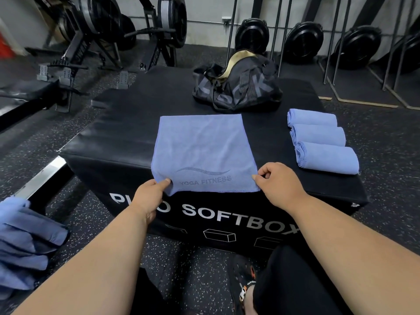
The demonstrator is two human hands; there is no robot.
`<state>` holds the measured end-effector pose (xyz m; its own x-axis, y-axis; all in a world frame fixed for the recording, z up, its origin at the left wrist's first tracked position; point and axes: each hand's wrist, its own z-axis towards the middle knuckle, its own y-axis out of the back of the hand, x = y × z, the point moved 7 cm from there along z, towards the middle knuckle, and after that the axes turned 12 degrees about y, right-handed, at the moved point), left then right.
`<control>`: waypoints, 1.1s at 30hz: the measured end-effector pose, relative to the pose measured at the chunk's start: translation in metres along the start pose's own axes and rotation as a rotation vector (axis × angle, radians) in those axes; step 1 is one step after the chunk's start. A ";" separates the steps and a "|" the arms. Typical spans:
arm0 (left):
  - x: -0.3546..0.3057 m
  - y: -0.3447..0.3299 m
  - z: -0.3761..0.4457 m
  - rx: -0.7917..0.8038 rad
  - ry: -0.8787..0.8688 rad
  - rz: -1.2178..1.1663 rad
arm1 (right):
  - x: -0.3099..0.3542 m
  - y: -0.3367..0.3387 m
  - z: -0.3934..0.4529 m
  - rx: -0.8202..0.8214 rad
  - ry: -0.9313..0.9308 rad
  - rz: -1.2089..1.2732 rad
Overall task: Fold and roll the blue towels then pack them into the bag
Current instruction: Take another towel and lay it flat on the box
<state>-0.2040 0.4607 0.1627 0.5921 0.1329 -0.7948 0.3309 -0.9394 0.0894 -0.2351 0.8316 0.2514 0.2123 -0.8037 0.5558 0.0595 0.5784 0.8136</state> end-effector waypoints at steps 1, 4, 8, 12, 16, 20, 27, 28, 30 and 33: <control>0.001 0.001 -0.002 0.009 0.012 -0.004 | 0.000 0.000 0.000 0.009 0.003 -0.006; 0.000 0.007 -0.012 0.018 0.038 -0.050 | -0.001 -0.002 0.001 0.020 0.011 -0.019; -0.009 0.012 -0.038 0.023 -0.044 -0.069 | 0.001 -0.002 -0.004 -0.003 0.008 -0.012; -0.013 0.020 -0.054 0.028 -0.113 -0.083 | 0.003 0.004 -0.007 -0.047 -0.001 0.053; -0.006 0.015 -0.062 0.160 -0.017 -0.184 | 0.004 0.015 -0.013 -0.091 -0.062 0.236; 0.001 0.007 -0.071 0.287 0.155 -0.321 | 0.004 0.018 -0.017 -0.146 -0.145 0.464; 0.012 -0.003 -0.071 0.360 0.232 -0.248 | 0.003 0.003 -0.019 -0.143 -0.239 0.759; 0.012 -0.004 -0.070 0.362 0.232 -0.231 | 0.003 0.001 -0.019 -0.140 -0.250 0.800; 0.012 -0.007 -0.070 0.351 0.235 -0.218 | 0.005 -0.002 -0.018 -0.139 -0.265 0.868; 0.014 -0.010 -0.068 0.322 0.237 -0.213 | 0.008 -0.003 -0.017 -0.140 -0.271 0.924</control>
<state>-0.1489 0.4937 0.1916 0.7002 0.3670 -0.6124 0.2400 -0.9288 -0.2822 -0.2172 0.8259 0.2508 0.0031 -0.0189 0.9998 0.1015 0.9947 0.0185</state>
